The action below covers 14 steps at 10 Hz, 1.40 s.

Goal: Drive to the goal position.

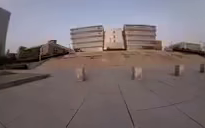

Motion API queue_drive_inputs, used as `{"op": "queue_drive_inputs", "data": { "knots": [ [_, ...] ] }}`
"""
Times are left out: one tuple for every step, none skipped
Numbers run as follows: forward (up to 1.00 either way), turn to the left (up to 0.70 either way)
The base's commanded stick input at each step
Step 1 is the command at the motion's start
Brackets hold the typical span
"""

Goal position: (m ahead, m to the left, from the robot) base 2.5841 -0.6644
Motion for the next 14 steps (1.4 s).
{"op": "queue_drive_inputs", "data": {
  "knots": [
    [0.7, -0.14],
    [0.7, -0.14],
    [0.7, -0.14],
    [0.7, -0.14],
    [0.7, -0.14],
    [0.7, -0.14],
    [0.7, -0.14],
    [0.7, -0.1],
    [0.7, 0.0],
    [0.7, 0.0],
    [0.7, 0.0],
    [0.7, 0.0],
    [0.7, 0.0],
    [0.7, 0.0]
  ]
}}
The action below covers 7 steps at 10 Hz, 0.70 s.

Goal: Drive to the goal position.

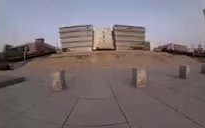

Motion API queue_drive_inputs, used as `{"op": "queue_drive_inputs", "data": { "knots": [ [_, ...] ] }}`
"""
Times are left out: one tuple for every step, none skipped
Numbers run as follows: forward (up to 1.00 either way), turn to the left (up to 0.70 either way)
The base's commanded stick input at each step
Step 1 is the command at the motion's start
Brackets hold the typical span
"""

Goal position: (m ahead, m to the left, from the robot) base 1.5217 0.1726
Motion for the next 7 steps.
{"op": "queue_drive_inputs", "data": {
  "knots": [
    [0.7, 0.0],
    [0.7, 0.0],
    [0.7, 0.0],
    [0.7, 0.0],
    [0.7, 0.0],
    [0.7, 0.0],
    [0.7, 0.02]
  ]
}}
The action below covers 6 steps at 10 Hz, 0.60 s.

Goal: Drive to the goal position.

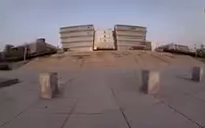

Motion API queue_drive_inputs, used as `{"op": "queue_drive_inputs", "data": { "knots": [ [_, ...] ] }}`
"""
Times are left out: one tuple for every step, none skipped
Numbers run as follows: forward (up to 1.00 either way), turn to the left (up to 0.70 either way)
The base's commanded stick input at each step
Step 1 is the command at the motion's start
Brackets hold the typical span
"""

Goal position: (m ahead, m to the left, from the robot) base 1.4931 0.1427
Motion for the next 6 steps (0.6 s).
{"op": "queue_drive_inputs", "data": {
  "knots": [
    [0.7, 0.02],
    [0.7, 0.03],
    [0.7, 0.03],
    [0.7, 0.14],
    [0.7, 0.14],
    [0.7, 0.14]
  ]
}}
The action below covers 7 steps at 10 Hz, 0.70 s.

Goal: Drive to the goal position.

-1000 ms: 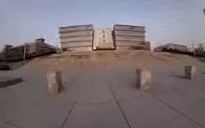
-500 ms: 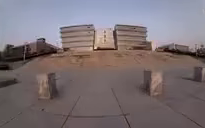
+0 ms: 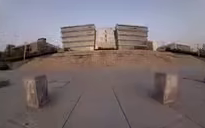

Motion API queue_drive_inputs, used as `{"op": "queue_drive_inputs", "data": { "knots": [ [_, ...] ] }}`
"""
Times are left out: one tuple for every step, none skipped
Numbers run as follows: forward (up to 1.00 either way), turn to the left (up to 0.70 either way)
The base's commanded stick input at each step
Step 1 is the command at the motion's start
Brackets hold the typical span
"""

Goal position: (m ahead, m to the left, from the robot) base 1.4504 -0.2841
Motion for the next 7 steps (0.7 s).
{"op": "queue_drive_inputs", "data": {
  "knots": [
    [0.7, 0.14],
    [0.7, 0.14],
    [0.7, 0.14],
    [0.7, 0.14],
    [0.7, 0.14],
    [0.7, 0.14],
    [0.7, 0.14]
  ]
}}
